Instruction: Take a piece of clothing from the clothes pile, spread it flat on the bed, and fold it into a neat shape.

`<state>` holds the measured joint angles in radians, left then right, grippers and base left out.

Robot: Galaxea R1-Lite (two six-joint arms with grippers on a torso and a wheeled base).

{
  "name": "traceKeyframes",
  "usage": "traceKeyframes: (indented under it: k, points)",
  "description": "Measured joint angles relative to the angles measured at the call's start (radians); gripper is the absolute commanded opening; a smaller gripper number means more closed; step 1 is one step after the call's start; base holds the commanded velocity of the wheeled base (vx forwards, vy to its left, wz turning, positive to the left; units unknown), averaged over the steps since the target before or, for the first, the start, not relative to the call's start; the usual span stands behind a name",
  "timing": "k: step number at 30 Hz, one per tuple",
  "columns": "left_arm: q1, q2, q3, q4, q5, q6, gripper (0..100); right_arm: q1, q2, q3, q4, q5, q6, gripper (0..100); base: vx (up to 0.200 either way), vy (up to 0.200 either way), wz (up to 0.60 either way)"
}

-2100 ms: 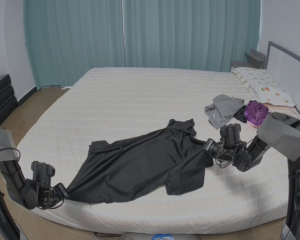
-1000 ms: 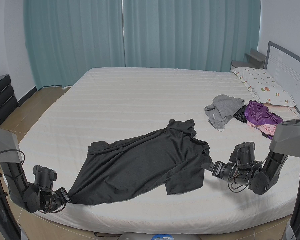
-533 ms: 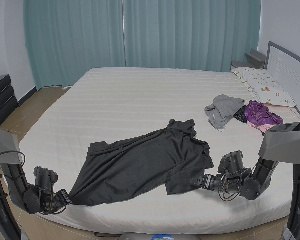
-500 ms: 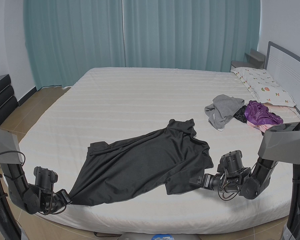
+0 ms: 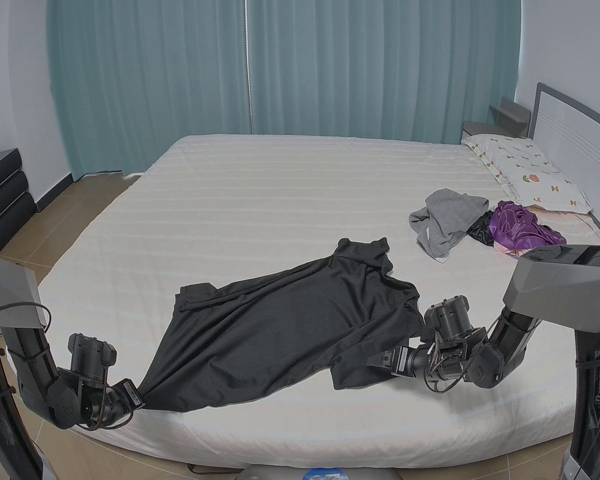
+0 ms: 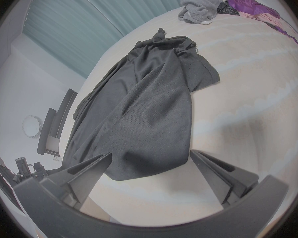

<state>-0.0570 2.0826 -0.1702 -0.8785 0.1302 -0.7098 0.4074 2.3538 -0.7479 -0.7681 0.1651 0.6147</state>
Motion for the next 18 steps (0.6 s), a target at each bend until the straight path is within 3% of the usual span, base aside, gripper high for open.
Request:
traceKeyframes:
  k: [18]
  points:
    - [-0.003, 0.0, 0.0, 0.0, 0.0, 0.0, 0, 0.003, 0.024, -0.053, 0.039, -0.006, -0.032, 100, 0.0, 0.0, 0.0]
